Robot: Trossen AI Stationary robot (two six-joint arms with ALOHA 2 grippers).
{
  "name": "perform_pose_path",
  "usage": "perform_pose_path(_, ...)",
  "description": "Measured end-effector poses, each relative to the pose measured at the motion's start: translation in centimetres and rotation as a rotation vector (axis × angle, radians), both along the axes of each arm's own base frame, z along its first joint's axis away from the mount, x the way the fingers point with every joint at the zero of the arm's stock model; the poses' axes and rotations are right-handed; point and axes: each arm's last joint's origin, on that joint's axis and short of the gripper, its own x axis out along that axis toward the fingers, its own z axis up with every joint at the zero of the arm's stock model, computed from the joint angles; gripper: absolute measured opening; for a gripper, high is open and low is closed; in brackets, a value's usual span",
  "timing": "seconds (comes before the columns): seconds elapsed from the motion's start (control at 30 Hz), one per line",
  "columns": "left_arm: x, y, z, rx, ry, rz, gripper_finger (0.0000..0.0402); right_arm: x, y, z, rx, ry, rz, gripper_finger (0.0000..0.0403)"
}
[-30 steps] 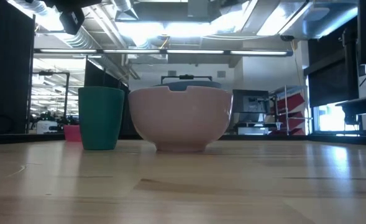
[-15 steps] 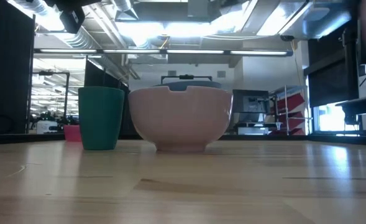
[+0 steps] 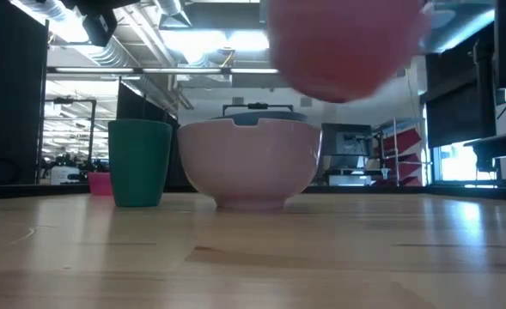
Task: Nest bowls inside each other
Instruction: Stack the pink bowl into the blue bowl
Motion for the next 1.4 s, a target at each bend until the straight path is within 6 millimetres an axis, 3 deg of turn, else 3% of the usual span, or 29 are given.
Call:
perform_pose_path(0.33, -0.1, 0.0, -0.7, -0.016, 0.069, 0.004, 0.0, 5.2, -4.7, 0.4, -0.035, 0.026, 0.005, 0.0)
perform_pose_path(0.5, -0.2, 0.0, -0.9, -0.016, 0.093, 0.004, 0.0, 7.1, -6.9, -0.5, -0.036, 0.058, 0.012, 0.0)
perform_pose_path(0.87, -0.2, 0.0, -0.8, 0.012, 0.082, -0.002, 0.0, 8.6, -7.0, -4.0, -0.018, 0.157, 0.035, 0.0)
perform_pose_path(1.4, -0.2, 0.0, -0.4, 0.033, 0.043, -0.006, 0.0, 9.6, -8.3, -5.2, -0.031, 0.127, 0.026, 0.0)
